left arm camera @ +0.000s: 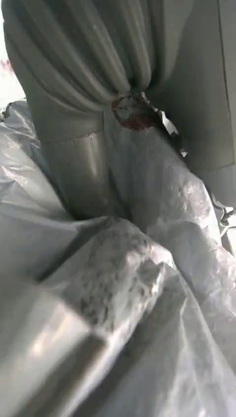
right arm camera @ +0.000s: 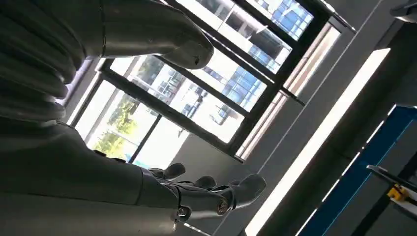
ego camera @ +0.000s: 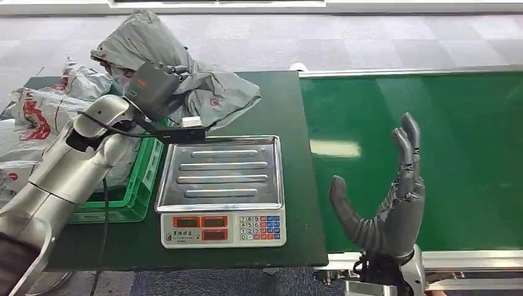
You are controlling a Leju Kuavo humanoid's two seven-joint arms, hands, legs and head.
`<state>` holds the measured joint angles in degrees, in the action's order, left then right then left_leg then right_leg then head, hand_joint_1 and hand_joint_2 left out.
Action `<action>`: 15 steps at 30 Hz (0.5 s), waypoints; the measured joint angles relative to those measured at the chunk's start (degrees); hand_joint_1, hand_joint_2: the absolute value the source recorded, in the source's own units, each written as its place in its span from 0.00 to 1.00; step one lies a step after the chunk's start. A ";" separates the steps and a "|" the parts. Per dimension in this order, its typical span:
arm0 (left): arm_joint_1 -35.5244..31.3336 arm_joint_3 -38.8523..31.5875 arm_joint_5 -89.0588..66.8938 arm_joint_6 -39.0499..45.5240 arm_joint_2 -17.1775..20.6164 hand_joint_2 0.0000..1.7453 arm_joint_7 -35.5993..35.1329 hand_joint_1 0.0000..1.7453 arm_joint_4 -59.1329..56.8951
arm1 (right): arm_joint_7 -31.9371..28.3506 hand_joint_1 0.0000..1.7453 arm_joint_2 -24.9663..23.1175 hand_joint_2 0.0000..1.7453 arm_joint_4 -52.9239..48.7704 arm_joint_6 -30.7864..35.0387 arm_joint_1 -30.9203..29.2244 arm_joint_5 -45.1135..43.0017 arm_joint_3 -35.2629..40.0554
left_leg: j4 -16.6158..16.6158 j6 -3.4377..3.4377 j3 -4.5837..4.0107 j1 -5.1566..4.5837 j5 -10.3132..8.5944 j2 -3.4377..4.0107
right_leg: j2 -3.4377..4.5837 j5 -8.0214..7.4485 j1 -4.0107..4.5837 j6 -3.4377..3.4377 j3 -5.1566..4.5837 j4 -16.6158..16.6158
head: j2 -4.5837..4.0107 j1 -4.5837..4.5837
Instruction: Moved the parcel from conveyor to table for the left to box.
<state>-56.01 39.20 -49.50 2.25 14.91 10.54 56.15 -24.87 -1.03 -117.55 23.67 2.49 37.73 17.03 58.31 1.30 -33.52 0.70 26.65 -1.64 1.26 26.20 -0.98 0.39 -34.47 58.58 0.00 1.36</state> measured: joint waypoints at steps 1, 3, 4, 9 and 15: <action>-0.04 -0.68 0.00 0.00 0.20 1.00 0.00 1.00 0.18 | 0.00 0.00 0.15 1.00 0.00 0.07 0.00 -0.04 0.00 | 0.00 0.00 0.00 0.00 0.00 0.00 | 0.00 0.00 0.00 0.00 0.00 0.00 | 0.00 0.02; -0.10 -1.58 -0.29 0.11 0.59 1.00 -0.46 1.00 0.44 | -0.04 0.00 0.42 1.00 0.02 0.09 0.00 -0.15 0.00 | -0.01 0.00 -0.01 0.00 0.00 0.00 | 0.00 0.00 0.00 0.00 0.00 0.00 | 0.00 0.00; -0.10 -1.95 -0.86 0.44 0.76 1.00 -0.99 1.00 0.44 | -0.07 0.00 0.52 1.00 0.07 0.11 -0.03 -0.22 0.00 | -0.01 0.00 -0.03 0.00 0.00 0.00 | 0.00 0.00 0.00 0.00 0.00 0.01 | 0.00 0.00; -0.11 -3.55 -1.79 1.16 1.88 1.00 -1.18 1.00 0.42 | -0.37 0.00 0.94 1.00 0.31 0.26 -0.11 -0.53 0.00 | 0.00 0.00 -0.04 0.00 0.00 -0.03 | -0.01 0.00 0.00 0.00 -0.01 0.00 | 0.00 0.00; -0.11 -3.61 -2.44 1.48 2.45 1.00 -1.98 1.00 0.40 | -0.50 0.00 1.16 1.00 0.52 0.29 -0.18 -0.53 0.00 | 0.00 0.00 -0.09 0.00 0.00 -0.04 | -0.02 0.00 -0.01 0.00 0.00 0.01 | 0.00 0.00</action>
<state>-56.12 35.58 -51.94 3.73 17.35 8.56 56.54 -25.38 0.13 -117.02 23.96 2.31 37.20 17.03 58.30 1.30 -33.61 0.70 26.65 -1.68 1.24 26.20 -0.98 0.39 -34.47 58.59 0.00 1.36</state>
